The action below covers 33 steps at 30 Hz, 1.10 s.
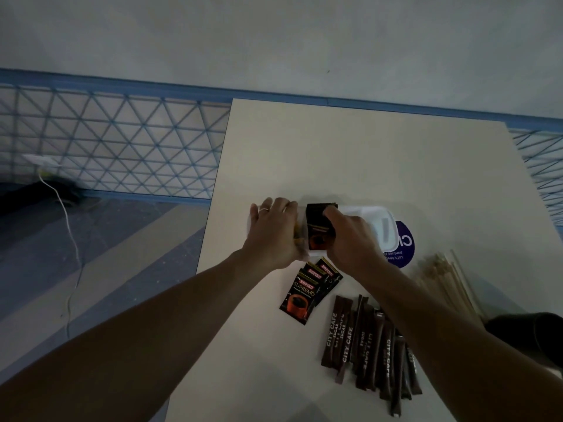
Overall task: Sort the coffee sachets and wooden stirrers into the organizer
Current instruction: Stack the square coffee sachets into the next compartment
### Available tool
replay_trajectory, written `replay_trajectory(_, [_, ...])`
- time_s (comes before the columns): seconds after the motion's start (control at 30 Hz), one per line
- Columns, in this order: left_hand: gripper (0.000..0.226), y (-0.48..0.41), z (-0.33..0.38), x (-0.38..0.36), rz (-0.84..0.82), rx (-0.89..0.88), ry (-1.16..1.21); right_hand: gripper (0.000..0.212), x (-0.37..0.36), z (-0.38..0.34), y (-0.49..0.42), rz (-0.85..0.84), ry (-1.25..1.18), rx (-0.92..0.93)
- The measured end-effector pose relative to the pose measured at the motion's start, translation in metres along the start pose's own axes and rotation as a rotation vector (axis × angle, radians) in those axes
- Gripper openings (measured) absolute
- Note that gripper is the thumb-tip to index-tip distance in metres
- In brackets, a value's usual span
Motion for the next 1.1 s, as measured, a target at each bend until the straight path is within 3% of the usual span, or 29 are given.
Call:
replay_trajectory(0.2, [0.105,0.000,-0.002,-0.001,-0.003,-0.008,0.013,0.048,0.016,-0.003,-0.004,0.023,-0.007,0.065])
replay_trajectory(0.37, [0.100,-0.001,-0.003,-0.002,0.013,-0.011,0.010,0.036,0.021,-0.008,-0.013,-0.060,0.130,0.080])
replay_trajectory(0.6, [0.107,-0.003,-0.007,-0.005,0.012,-0.024,0.033,0.030,0.014,-0.002,-0.017,0.032,0.144,0.205])
replay_trajectory(0.7, [0.105,-0.003,-0.007,-0.005,0.025,-0.028,0.031,0.041,0.017,-0.003,-0.014,0.075,0.185,0.212])
replay_trajectory(0.87, [0.102,-0.003,-0.007,-0.006,0.034,-0.031,0.023,0.087,0.023,-0.009,-0.018,-0.035,0.355,0.102])
replay_trajectory(1.1, [0.099,-0.003,-0.008,-0.006,0.045,-0.034,0.014,0.081,0.011,-0.006,-0.028,-0.092,0.429,0.046])
Point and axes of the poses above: each hand's wrist, its own y-axis away from the middle knuckle, its own x-axis out of the back of the hand, z = x × y, the point moved 1 cm from there along -y, towards the middle knuckle, and after that the axes turned 8 degrees about -y, right-handed, at the moved point
